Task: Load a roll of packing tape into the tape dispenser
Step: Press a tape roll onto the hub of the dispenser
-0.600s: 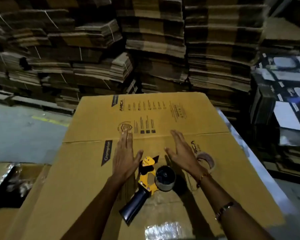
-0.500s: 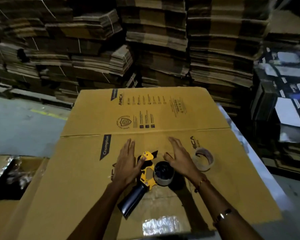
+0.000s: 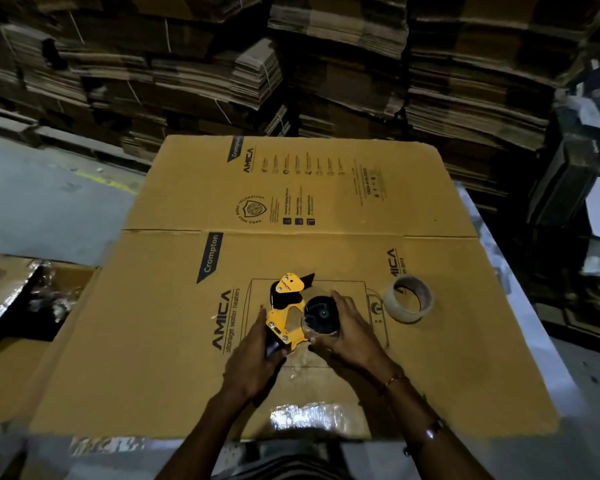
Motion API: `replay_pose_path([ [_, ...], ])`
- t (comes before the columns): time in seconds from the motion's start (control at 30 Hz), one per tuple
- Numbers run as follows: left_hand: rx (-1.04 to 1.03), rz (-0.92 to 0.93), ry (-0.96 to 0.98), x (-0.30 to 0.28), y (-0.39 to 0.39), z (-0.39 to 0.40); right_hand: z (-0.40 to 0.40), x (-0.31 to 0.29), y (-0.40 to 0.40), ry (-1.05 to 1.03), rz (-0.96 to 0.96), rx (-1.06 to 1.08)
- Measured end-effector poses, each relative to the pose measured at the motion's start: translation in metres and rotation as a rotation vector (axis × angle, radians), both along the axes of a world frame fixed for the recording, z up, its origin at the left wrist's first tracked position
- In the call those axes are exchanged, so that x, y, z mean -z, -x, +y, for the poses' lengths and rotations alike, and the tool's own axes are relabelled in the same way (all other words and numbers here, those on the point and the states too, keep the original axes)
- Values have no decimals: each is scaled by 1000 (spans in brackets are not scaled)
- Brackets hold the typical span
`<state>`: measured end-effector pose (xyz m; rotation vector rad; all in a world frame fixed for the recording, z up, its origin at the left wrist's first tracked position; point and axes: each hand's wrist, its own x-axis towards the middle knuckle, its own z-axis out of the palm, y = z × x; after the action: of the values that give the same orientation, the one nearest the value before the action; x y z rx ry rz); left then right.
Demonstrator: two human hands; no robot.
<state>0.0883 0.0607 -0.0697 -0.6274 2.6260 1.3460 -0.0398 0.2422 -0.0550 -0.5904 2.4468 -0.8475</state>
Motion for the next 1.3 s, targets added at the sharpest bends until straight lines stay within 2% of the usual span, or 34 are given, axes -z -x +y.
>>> replay_pose_path([
  [0.3,-12,-98,34,-1,7,0,8,14,-2,168,-70,14],
  [0.43,-56,-58,83,-3,4,5,15,21,-5,194,-114,25],
  [0.53,-56,25,237,-8,-2,12,17,26,-6,203,-64,19],
  [0.67,70,131,472,-18,-9,11,19,28,-19,208,16,10],
  [0.87,143,221,624,-35,-18,1,13,26,-44,320,89,114],
  [1.2,94,251,392,-44,-27,-51,-16,-8,-55,321,180,62],
  [1.3,62,196,324,-45,-26,-66,-23,-19,-52,342,189,72],
])
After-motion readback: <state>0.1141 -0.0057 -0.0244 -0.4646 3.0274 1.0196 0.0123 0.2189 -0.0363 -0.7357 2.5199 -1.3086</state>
